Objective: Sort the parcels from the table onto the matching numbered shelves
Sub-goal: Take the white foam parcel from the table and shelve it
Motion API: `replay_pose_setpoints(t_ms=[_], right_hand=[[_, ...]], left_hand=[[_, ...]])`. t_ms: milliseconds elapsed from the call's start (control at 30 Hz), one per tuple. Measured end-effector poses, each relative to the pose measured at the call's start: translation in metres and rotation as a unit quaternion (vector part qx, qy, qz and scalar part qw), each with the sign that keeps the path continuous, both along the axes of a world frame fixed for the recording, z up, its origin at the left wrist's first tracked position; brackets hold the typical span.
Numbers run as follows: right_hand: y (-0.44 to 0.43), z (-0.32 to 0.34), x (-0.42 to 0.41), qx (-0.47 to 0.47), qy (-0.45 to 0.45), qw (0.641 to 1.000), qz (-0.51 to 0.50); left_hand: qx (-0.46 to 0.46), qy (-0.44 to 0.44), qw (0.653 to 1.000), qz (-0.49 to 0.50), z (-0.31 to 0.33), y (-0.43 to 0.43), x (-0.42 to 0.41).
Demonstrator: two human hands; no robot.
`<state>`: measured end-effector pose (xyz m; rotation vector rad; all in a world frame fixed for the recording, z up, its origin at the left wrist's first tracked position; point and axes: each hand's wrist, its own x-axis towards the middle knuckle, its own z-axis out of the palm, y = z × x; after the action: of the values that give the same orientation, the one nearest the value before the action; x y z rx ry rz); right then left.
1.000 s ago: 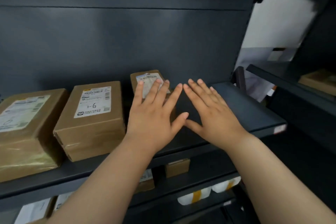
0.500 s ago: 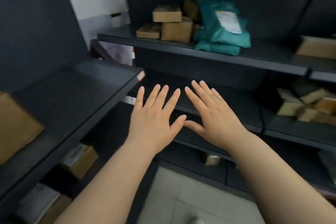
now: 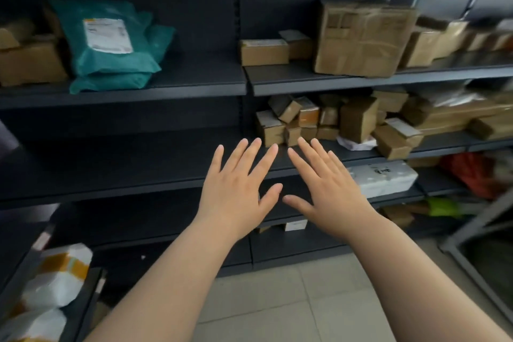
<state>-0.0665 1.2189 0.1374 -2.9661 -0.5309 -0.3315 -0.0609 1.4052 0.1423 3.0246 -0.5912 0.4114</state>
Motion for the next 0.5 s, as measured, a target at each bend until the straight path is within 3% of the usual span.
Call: replay_pose_setpoints(t_ms=[267,500], right_hand=[[-0.183,0.001,-0.015,-0.006,0.014,0.991,-0.130],[-0.288,-0.009,-0.052,0.024,0.045,0.963,-0.264]], left_hand=[[-0.039,0.019,0.994,-0.104,-0.010,-0.181,0.032],[-0.046,0.044,0.975,-0.213,-0.023,-0.299,0.046]])
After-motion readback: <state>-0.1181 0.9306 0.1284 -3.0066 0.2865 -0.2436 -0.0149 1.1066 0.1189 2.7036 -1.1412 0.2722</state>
